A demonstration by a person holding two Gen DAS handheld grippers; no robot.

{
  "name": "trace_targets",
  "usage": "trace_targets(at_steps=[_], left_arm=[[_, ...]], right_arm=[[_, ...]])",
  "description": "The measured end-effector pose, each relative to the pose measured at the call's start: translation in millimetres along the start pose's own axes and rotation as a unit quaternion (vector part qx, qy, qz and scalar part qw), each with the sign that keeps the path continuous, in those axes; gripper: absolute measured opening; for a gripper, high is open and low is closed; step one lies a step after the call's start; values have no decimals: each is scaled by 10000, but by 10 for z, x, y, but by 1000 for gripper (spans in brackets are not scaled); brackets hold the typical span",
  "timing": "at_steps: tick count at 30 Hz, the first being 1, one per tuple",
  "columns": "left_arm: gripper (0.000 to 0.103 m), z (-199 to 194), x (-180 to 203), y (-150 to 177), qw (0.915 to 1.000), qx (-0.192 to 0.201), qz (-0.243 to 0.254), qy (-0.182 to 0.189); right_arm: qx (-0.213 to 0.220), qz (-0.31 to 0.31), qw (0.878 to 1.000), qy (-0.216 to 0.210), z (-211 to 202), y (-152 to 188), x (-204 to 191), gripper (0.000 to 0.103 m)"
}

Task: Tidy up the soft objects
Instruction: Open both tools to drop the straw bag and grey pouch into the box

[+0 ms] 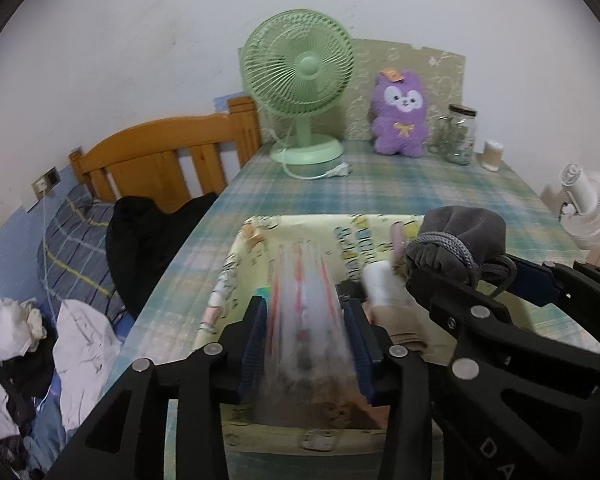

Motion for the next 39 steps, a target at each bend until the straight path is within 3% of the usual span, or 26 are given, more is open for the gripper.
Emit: trace_targets(at_steps=[1,4,15,18,23,30,39], left_arm=[[45,1,-13,1,10000,-25,12,-43],[65,-1,-45,9,10000,-56,37,-51],[71,-21,-66,54,9999,-134,72,71],[75,-18,-48,70,9997,-162,74,190],[80,-70,20,99,9994,-86,138,313],[84,-170,96,137,9992,33,183,359],[88,-298,199,107,9989,216,201,375]], right_arm=[[-11,2,10000,-43,14,7,-22,45],[-30,-2,9999,-139,45,5,-61,45],[-166,81,9994,-283,125,33,-106,46],[-165,102,9994,-287,110,55,-94,51],[-117,132,9997,-177,36,96,-35,68],[49,167,9998,-17,-110,155,38,83],[278,233,9991,196,-309,157,146,87]])
Point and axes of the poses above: each gripper's, at about its wrist camera, not at the fingertips, and z roughly the way its jaws point, x to its right, y to its underside, the point moved 2 cm from there along z, roughly the way its jaws point, and after that the axes turned 15 degrees about y, right-handed, at the moved point
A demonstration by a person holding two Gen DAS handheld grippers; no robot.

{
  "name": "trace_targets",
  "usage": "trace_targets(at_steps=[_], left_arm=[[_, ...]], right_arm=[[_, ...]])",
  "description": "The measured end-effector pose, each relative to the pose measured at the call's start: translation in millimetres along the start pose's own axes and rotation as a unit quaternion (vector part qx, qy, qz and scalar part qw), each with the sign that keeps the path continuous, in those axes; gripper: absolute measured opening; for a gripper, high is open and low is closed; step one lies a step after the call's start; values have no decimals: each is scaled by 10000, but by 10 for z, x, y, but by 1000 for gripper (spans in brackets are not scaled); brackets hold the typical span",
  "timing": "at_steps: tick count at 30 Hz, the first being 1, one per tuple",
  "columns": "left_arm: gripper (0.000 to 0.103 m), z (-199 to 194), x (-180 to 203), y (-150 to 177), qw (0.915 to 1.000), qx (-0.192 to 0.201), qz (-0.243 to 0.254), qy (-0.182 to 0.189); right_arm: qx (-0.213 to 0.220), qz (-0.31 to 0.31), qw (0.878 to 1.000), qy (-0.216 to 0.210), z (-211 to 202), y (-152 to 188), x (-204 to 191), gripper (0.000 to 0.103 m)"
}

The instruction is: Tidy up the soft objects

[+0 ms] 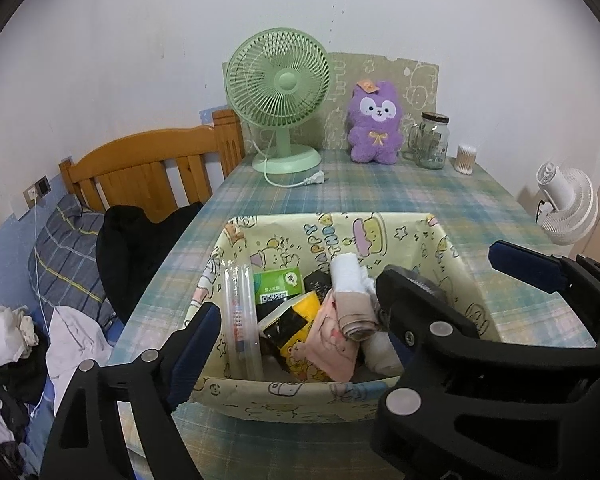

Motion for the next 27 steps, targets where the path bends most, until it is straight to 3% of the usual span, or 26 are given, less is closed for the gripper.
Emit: trace_targets(at_steps=[9,27], left_arm=[[91,-114,242,-145,9996,184,166,109],[103,-425,936,-412,9951,675,572,439]], right_arm=[[222,212,9992,253,-193,-86,243,88],[731,869,9904,783,-748,-153,1088,94]])
Point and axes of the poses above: each gripper's, at about its wrist camera, not at the fingertips, and z roughly the way its jaws point, x to its right, y to its underside, the point moved 2 cm from there along z, roughly the way its jaws point, and after that the axes turned 15 degrees about y, right-handed, at the moved point
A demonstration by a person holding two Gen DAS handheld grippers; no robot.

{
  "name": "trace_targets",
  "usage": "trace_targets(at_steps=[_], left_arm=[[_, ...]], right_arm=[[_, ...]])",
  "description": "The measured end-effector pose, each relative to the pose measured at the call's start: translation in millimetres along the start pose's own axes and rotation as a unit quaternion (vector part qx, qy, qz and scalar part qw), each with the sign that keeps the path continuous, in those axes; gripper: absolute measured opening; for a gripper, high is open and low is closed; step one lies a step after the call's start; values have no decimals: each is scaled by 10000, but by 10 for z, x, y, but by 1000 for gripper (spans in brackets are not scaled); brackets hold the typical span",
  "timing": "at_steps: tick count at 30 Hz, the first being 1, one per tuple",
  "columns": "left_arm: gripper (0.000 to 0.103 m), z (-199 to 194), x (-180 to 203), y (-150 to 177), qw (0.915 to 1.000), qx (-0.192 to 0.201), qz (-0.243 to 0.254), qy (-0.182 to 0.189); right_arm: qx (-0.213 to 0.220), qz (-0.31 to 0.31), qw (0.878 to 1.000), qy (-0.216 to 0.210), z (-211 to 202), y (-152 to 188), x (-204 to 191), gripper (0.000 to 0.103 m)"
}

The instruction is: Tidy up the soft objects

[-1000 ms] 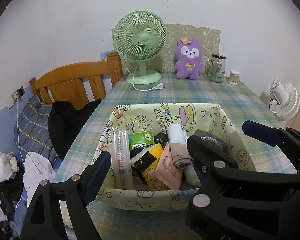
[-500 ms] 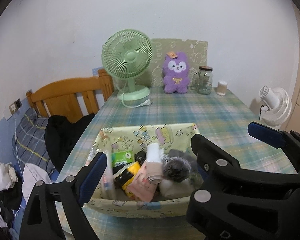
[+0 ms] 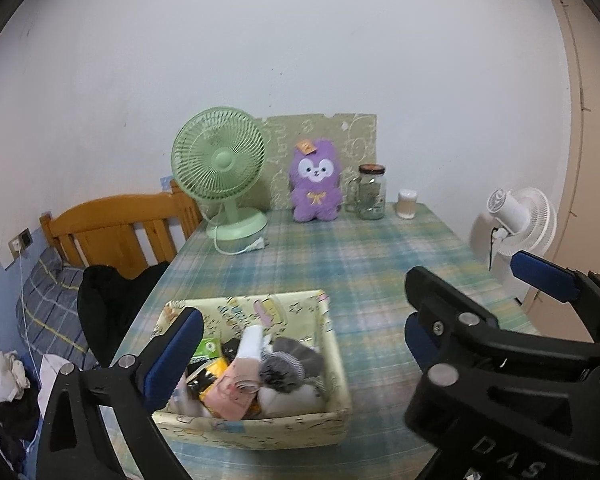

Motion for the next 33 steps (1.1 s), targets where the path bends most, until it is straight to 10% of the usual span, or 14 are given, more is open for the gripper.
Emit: trace_targets(at_steps=[33], left_arm=[[103,-572,426,-135,9974,692,27,179]], right_arm=[[892,473,9911,873,-901,-48,953,101]])
Point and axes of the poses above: each gripper's, at about its wrist camera, not at the fingertips, and z roughly the way its jaws point, x to its right, y to its underside, the point moved 2 cm from there along z, roughly the way its jaws point, and after that the axes turned 15 degrees about y, right-handed, at the moved point
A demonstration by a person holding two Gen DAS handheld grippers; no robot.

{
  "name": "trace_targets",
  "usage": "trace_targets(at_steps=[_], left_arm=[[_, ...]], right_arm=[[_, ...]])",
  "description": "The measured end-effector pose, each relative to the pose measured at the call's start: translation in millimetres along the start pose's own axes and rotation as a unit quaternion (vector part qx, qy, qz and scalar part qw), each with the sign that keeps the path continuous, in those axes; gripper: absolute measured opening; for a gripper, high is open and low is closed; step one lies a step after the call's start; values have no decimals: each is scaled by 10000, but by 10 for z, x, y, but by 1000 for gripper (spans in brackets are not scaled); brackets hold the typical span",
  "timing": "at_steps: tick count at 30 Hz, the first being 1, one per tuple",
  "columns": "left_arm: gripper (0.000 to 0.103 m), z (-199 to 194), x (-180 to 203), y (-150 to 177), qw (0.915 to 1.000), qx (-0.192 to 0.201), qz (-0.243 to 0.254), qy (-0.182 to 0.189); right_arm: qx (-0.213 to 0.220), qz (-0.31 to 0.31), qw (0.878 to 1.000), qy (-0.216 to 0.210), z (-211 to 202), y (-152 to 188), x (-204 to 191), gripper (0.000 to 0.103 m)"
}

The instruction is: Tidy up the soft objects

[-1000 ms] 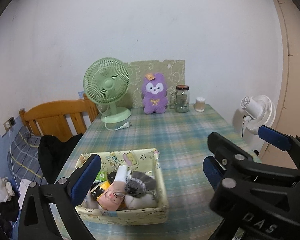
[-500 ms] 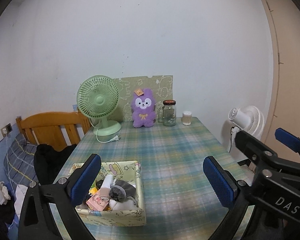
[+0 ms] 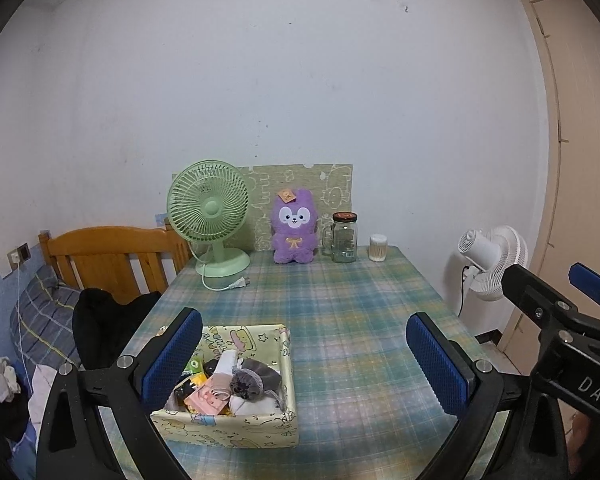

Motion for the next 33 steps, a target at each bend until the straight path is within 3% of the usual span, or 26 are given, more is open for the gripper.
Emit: trace_targets(at_steps=[15,33], left_arm=[[103,-54,-164,-15,9995,58,-124,-282],[103,-67,-162,-10,9993,72,-145,-335]], right_arm=[[13,-75,9999,-103,44,-21,-58,101],[-67,-135,9998,-109,90,-2,-78,101]])
Point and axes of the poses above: each gripper's, at about its wrist camera, not at the fingertips, and z roughly the way its jaws point, x to its right, y to its underside, the point moved 2 cm from there along z, roughly the way its jaws point, and after that the axes turned 15 degrees about y, right-handed, at the moved point
